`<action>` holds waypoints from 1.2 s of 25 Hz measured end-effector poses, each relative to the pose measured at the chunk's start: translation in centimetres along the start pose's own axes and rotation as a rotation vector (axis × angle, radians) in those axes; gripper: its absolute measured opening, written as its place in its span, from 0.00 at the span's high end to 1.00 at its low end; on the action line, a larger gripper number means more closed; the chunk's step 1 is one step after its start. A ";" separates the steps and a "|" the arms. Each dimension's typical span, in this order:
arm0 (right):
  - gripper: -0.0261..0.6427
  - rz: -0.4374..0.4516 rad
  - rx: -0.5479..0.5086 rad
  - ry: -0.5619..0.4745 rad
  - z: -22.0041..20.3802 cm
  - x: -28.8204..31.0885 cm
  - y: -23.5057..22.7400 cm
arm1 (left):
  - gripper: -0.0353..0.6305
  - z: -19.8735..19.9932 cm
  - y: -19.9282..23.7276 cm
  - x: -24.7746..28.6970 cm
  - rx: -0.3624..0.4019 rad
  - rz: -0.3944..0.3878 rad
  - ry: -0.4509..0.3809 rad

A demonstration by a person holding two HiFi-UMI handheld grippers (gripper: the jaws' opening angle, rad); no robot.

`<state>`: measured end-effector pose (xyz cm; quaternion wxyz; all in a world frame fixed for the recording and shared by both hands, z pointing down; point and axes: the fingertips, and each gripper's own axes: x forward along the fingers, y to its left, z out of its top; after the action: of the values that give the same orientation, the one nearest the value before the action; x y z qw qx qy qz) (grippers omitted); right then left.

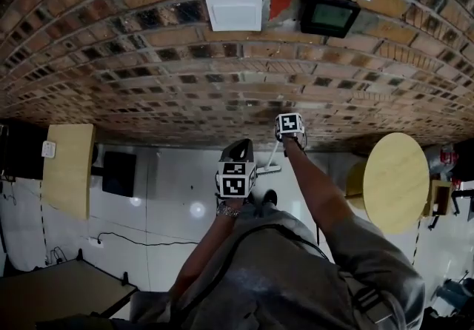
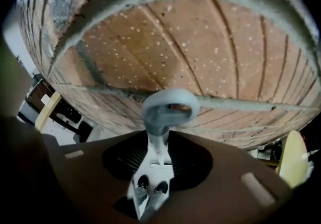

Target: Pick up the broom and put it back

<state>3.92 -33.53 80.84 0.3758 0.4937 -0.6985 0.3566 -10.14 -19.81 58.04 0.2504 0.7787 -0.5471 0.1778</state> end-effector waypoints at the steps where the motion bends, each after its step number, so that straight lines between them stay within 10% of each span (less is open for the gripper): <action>1: 0.81 0.008 0.002 0.007 0.2 0.4 -0.1 | 0.94 0.0 0.3 0.1 0.000 0.009 0.004; 15: 0.81 0.139 -0.121 0.015 -5.7 -8.5 3.9 | 0.94 4.7 -0.3 3.5 0.048 -0.027 -0.060; 30: 0.81 0.186 -0.114 -0.207 2.2 -21.3 6.1 | 0.94 5.9 -2.5 6.9 0.029 -0.097 -0.041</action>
<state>2.58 -24.89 60.37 0.2947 0.4386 -0.7954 0.2968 -5.45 -27.80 56.54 0.2363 0.8114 -0.5110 0.1571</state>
